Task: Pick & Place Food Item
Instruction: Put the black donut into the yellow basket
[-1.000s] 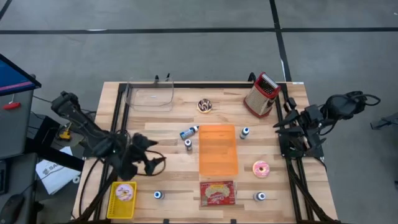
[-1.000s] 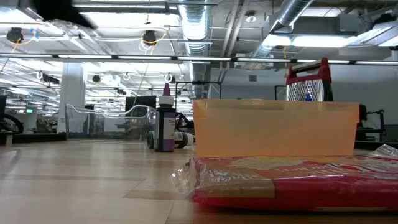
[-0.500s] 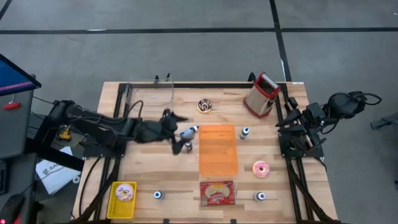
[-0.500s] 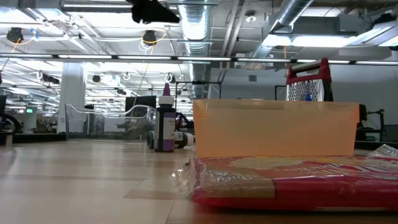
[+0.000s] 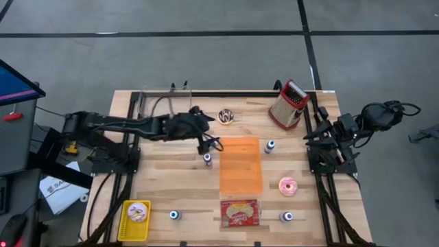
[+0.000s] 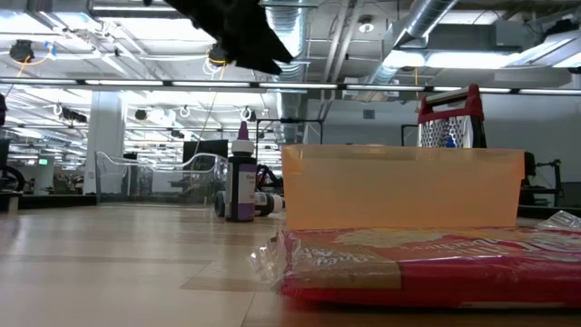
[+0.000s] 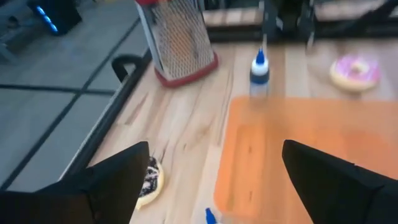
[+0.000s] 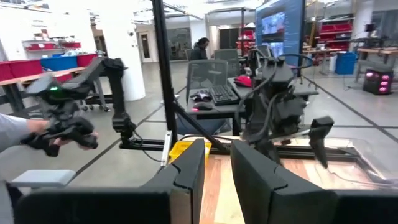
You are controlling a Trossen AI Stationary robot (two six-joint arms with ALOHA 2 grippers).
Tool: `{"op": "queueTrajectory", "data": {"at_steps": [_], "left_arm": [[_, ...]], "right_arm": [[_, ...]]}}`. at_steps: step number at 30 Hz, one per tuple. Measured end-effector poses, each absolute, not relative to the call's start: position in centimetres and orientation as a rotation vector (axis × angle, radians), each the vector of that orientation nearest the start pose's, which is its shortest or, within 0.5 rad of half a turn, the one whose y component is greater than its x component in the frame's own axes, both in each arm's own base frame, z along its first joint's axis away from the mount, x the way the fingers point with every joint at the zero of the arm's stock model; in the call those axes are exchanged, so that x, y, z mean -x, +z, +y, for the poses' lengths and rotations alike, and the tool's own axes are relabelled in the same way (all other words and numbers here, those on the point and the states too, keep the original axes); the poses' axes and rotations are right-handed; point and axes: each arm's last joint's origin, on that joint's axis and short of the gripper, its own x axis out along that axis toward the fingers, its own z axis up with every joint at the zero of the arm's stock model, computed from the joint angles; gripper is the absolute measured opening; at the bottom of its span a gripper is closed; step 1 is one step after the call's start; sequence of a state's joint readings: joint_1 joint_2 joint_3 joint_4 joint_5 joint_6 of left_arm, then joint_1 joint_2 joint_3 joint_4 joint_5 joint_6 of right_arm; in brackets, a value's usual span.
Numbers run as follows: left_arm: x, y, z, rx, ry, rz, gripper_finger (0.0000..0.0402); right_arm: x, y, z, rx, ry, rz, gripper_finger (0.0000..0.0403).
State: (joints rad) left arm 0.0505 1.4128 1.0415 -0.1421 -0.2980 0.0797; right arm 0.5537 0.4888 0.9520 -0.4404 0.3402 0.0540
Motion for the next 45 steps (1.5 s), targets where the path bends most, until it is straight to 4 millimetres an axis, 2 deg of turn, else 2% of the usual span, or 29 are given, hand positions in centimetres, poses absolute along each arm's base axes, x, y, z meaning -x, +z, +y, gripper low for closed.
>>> {"op": "queueTrajectory", "data": {"at_steps": [3, 7, 10, 13, 18, 23, 28, 32, 35, 38, 42, 45], "left_arm": [[-33.1, 28.7, 3.0, -0.198, 0.313, 0.6, 0.0354], [-35.9, 30.0, 3.9, -0.277, 0.323, 0.615, 0.0346], [-37.4, 30.9, 4.6, -0.359, 0.329, 0.618, 0.0339], [-38.1, 32.1, 6.0, -0.387, 0.386, 0.593, 0.0332], [-37.6, 33.1, 8.0, -0.314, 0.483, 0.563, 0.0324], [-37.6, 33.9, 8.5, -0.242, 0.539, 0.476, 0.0325], [-38.0, 35.3, 8.9, -0.208, 0.571, 0.312, 0.0322], [-38.1, 36.7, 9.9, -0.143, 0.601, 0.149, 0.0318], [-37.9, 37.1, 10.8, -0.138, 0.627, 0.105, 0.0312], [-37.4, 37.1, 12.4, -0.145, 0.617, 0.166, 0.0304], [-36.3, 35.9, 14.7, -0.115, 0.632, 0.391, 0.0292], [-35.6, 35.0, 15.7, -0.092, 0.63, 0.543, 0.0288]], "right_arm": [[-6.8, 39.3, 3.1, -0.062, 0.208, -0.016, 0.0073], [-6.8, 39.3, 3.1, -0.063, 0.208, -0.016, 0.0073], [-6.7, 39.3, 3.0, -0.065, 0.208, -0.021, 0.0073], [-6.5, 39.3, 2.9, -0.068, 0.206, -0.027, 0.0073], [-6.1, 39.2, 2.6, -0.067, 0.207, -0.024, 0.0073], [-5.8, 39.3, 2.4, -0.071, 0.205, -0.033, 0.0073], [-5.4, 39.3, 2.1, -0.083, 0.204, -0.041, 0.0073], [-5.4, 39.2, 2.2, -0.083, 0.205, -0.037, 0.0073], [-5.4, 39.2, 2.2, -0.083, 0.207, -0.037, 0.0073], [-5.4, 39.2, 2.2, -0.083, 0.208, -0.037, 0.0073], [-5.4, 39.1, 2.2, -0.09, 0.21, -0.023, 0.0073], [-5.4, 39.1, 2.1, -0.092, 0.202, -0.027, 0.0073]]}}
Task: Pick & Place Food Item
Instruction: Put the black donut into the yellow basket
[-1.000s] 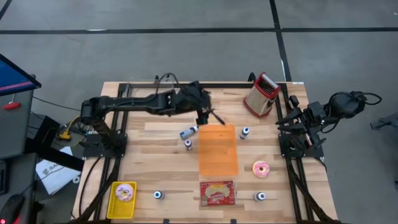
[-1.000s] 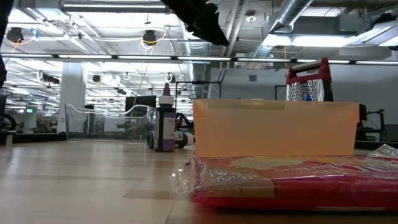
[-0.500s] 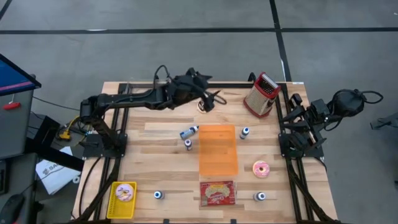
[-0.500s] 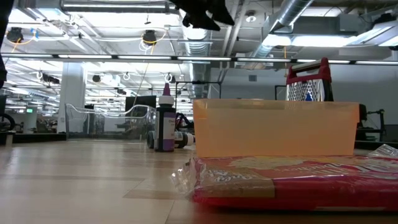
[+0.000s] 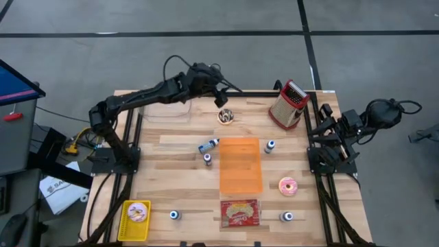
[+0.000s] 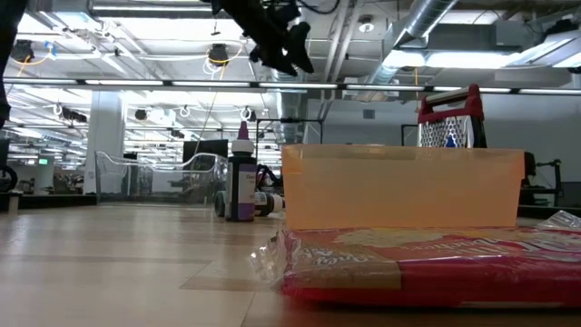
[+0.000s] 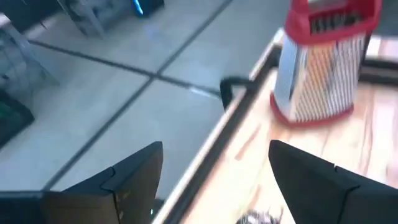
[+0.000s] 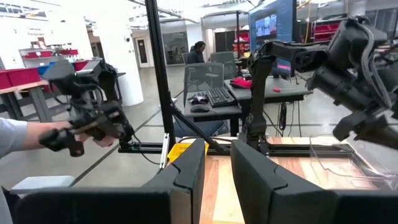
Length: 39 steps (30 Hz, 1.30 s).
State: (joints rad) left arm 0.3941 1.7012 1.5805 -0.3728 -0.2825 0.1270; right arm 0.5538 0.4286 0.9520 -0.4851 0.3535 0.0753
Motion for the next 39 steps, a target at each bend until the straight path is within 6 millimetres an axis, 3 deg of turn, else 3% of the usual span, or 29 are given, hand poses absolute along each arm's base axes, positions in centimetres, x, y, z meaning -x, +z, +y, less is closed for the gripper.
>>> {"op": "queueTrajectory", "data": {"at_steps": [5, 13, 18, 22, 27, 32, 39], "left_arm": [[-35.5, 33.0, 16.6, 0.013, 0.577, 0.774, 0.0285], [-39.4, 26.9, 17.2, 0.042, 0.533, 1.145, 0.0285], [-41.4, 25.9, 16.7, 0.017, 0.473, 1.19, 0.0285], [-42.2, 25.8, 16.1, 0.024, 0.29, 1.183, 0.0285], [-42.4, 25.8, 15.2, -0.15, 0.071, 1.198, 0.0285], [-42.8, 25.7, 14.1, -0.331, -0.032, 1.212, 0.0285], [-43.9, 22.3, 13.5, -0.568, -0.068, 1.366, 0.0285]], "right_arm": [[-5.4, 39.3, 2.0, -0.098, 0.164, -0.043, 0.0073], [-5.4, 39.4, 2.0, -0.108, 0.159, -0.057, 0.0073], [-5.4, 39.4, 2.0, -0.108, 0.159, -0.054, 0.0073], [-5.4, 39.4, 2.0, -0.102, 0.158, -0.054, 0.0073], [-5.4, 39.4, 2.0, -0.087, 0.158, -0.054, 0.0073], [-5.4, 39.4, 2.0, -0.081, 0.158, -0.052, 0.0073], [-5.4, 39.2, 2.0, -0.083, 0.158, -0.039, 0.0073]]}}
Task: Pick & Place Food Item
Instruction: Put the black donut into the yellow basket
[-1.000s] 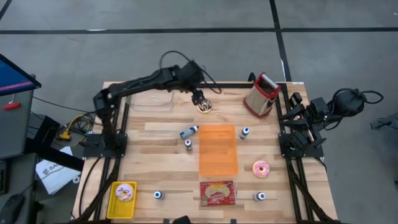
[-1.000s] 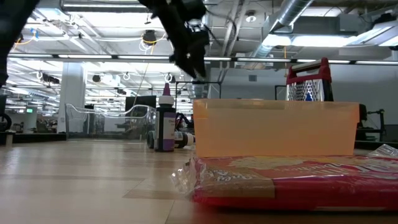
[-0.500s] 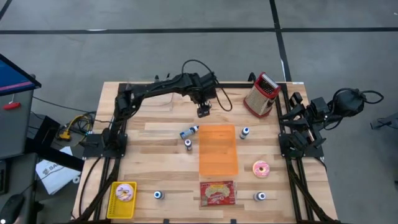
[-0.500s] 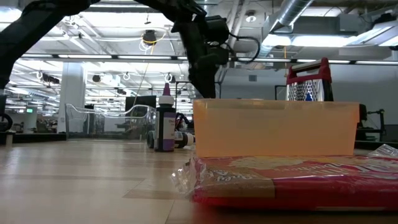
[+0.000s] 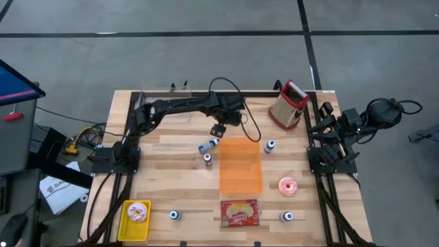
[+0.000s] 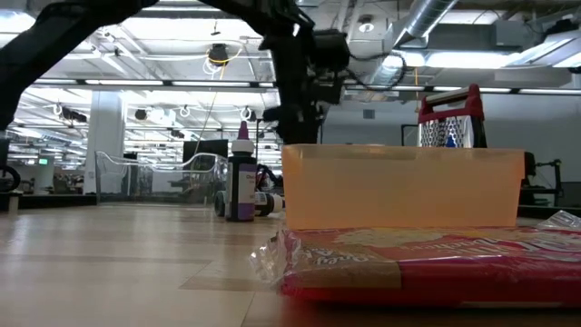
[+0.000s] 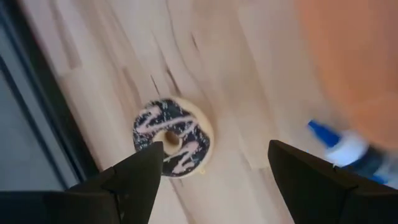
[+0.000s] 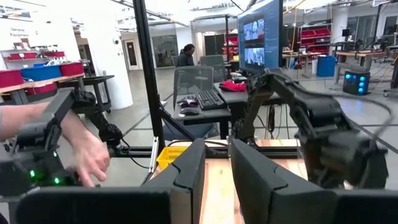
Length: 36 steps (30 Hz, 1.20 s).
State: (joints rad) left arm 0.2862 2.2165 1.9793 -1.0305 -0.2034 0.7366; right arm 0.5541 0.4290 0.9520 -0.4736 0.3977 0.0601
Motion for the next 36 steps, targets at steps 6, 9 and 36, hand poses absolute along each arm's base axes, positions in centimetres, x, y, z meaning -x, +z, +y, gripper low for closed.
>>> {"op": "queueTrajectory", "data": {"at_steps": [6, 9, 36], "left_arm": [[-44.0, 19.8, 14.8, -0.595, -0.106, 1.448, 0.0285], [-43.7, 20.0, 15.9, -0.57, -0.092, 1.436, 0.0285], [-43.7, 17.6, 18.2, -0.443, -0.134, 1.376, 0.0285]], "right_arm": [[-5.4, 39.2, 2.0, -0.097, 0.158, -0.033, 0.0073], [-5.4, 39.1, 2.0, -0.094, 0.157, -0.024, 0.0073], [-5.5, 38.8, 2.1, -0.085, 0.157, -0.011, 0.0073]]}}
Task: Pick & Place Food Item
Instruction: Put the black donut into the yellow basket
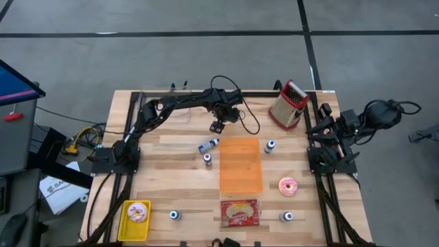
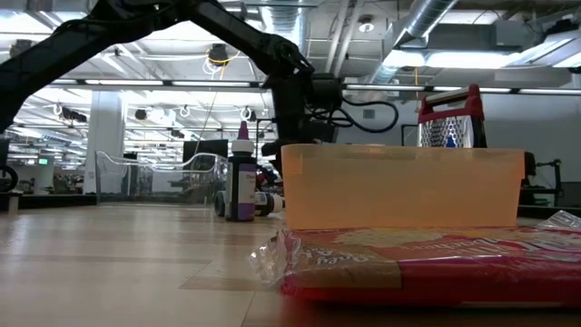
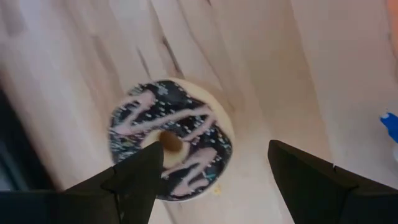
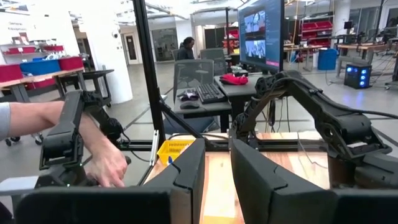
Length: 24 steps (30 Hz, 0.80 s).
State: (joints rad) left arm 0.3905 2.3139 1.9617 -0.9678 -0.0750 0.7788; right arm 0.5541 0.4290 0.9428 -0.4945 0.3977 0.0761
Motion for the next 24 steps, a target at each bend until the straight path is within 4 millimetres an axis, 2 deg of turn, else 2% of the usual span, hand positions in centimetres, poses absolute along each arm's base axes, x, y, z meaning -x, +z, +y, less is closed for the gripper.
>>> {"op": "queueTrajectory", "data": {"at_steps": [12, 24], "left_arm": [[-43.2, 17.6, 19.7, -0.354, -0.139, 1.328, 0.0285], [-43.4, 17.1, 19.7, -0.313, -0.154, 1.294, 0.0285]], "right_arm": [[-5.5, 38.8, 2.1, -0.08, 0.157, -0.013, 0.0073], [-5.6, 38.7, 2.1, -0.069, 0.157, -0.007, 0.0073]]}}
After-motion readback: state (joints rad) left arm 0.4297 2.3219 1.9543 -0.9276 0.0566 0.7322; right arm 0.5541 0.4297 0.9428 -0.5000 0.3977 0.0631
